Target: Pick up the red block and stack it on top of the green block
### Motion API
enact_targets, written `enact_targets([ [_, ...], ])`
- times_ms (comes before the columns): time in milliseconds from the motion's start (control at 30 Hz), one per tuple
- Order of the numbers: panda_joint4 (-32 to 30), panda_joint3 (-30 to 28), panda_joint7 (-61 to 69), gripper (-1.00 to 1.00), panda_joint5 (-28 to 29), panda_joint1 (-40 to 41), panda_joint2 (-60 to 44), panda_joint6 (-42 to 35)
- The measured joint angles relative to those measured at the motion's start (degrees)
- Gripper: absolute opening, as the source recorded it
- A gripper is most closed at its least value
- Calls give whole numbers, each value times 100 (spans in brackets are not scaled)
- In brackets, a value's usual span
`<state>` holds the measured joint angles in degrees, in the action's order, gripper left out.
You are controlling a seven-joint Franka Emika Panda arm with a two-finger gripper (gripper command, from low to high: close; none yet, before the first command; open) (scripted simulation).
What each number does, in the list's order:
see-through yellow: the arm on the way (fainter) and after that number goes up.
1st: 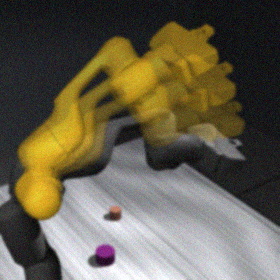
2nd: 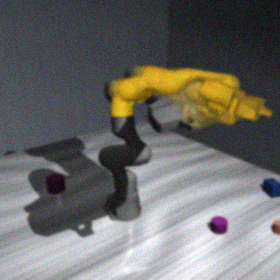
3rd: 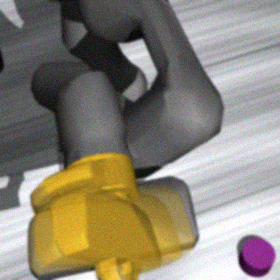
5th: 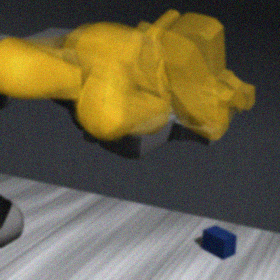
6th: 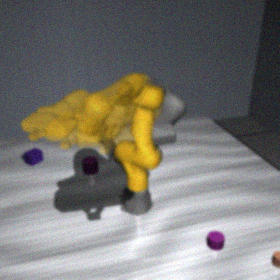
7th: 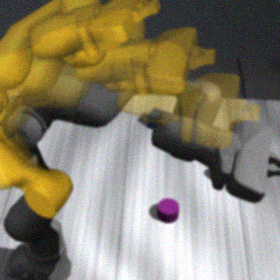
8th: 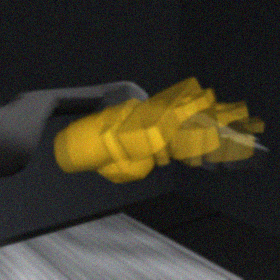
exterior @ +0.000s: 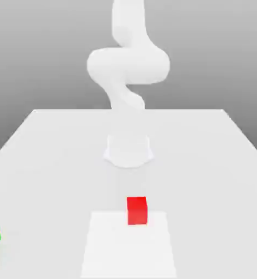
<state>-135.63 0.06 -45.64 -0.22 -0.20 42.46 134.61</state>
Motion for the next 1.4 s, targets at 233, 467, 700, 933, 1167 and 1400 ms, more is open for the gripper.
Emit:
enact_targets([
  [233,-1280,27,54,0,-46,-95,-1146,949],
  [467,-2655,92,96,0,-71,-185,-2385,1946],
  [700,-3224,109,9,0,64,-233,-4554,3656],
  [933,-3154,46,-28,-100,112,-289,-5164,4177],
  [1167,-3249,89,14,-100,54,-264,-4499,3604],
  [1400,-2912,-191,-143,-100,-63,7,-3798,2552],
])
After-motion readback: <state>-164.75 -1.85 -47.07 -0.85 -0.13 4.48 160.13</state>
